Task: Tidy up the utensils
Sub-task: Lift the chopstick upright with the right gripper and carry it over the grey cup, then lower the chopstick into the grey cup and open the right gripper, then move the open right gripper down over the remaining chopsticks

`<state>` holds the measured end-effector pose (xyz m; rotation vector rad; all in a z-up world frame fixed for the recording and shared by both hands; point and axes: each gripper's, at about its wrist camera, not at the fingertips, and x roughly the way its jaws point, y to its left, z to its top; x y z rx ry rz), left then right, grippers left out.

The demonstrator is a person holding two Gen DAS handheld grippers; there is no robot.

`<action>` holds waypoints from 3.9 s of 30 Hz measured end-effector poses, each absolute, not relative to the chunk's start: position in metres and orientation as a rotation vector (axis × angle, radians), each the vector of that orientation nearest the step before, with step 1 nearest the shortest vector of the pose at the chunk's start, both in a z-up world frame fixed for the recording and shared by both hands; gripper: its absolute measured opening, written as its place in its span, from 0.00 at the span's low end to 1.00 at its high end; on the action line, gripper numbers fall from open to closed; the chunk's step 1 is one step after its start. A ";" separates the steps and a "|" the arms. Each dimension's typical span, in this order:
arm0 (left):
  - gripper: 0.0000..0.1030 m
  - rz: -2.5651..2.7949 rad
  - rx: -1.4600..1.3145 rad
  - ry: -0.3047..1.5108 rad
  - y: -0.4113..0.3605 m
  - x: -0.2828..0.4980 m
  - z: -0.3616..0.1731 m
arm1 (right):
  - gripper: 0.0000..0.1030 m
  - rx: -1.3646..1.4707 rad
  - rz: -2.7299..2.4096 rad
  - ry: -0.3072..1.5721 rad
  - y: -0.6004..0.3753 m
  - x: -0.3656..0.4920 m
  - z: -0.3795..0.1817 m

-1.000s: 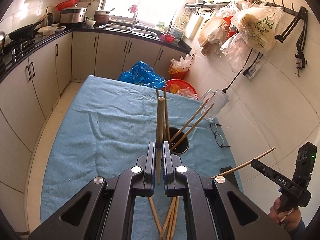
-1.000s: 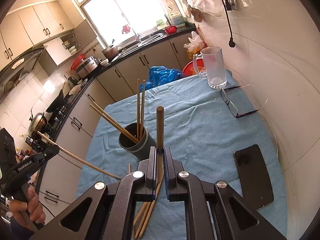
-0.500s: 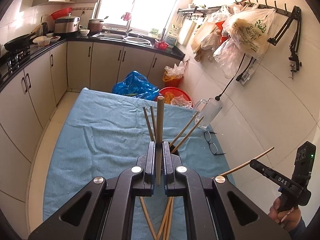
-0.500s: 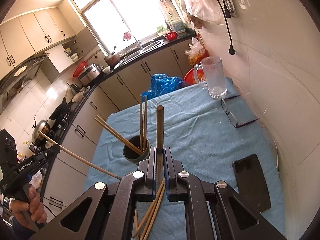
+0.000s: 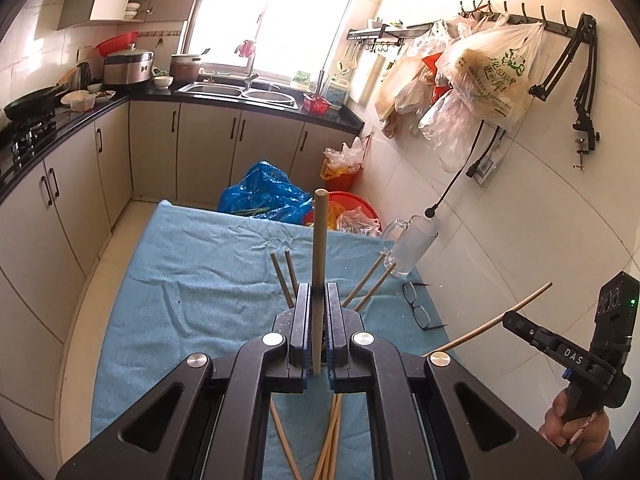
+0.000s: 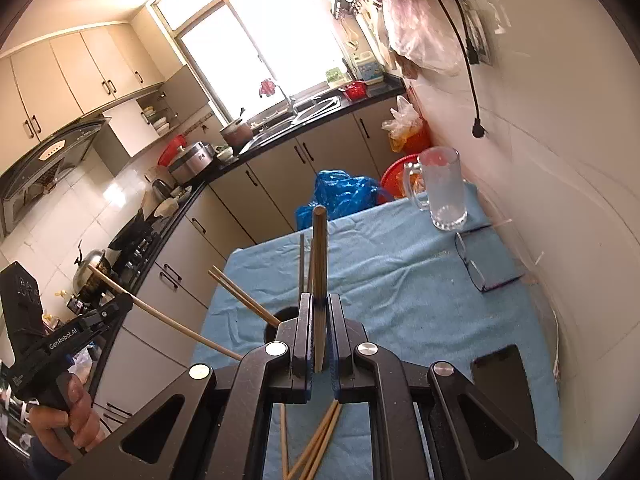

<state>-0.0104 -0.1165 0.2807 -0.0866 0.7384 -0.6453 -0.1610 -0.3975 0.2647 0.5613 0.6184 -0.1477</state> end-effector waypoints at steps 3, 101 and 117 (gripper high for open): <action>0.05 -0.644 -0.085 0.732 -0.121 -0.006 0.285 | 0.07 0.556 -0.135 0.609 -0.397 -0.154 0.272; 0.09 -0.616 0.096 1.332 -0.120 -0.072 0.016 | 0.23 0.668 -0.188 1.128 -0.364 -0.186 0.075; 0.09 -0.678 0.229 1.328 -0.167 -0.026 0.016 | 0.23 0.755 -0.083 1.234 -0.348 -0.093 0.042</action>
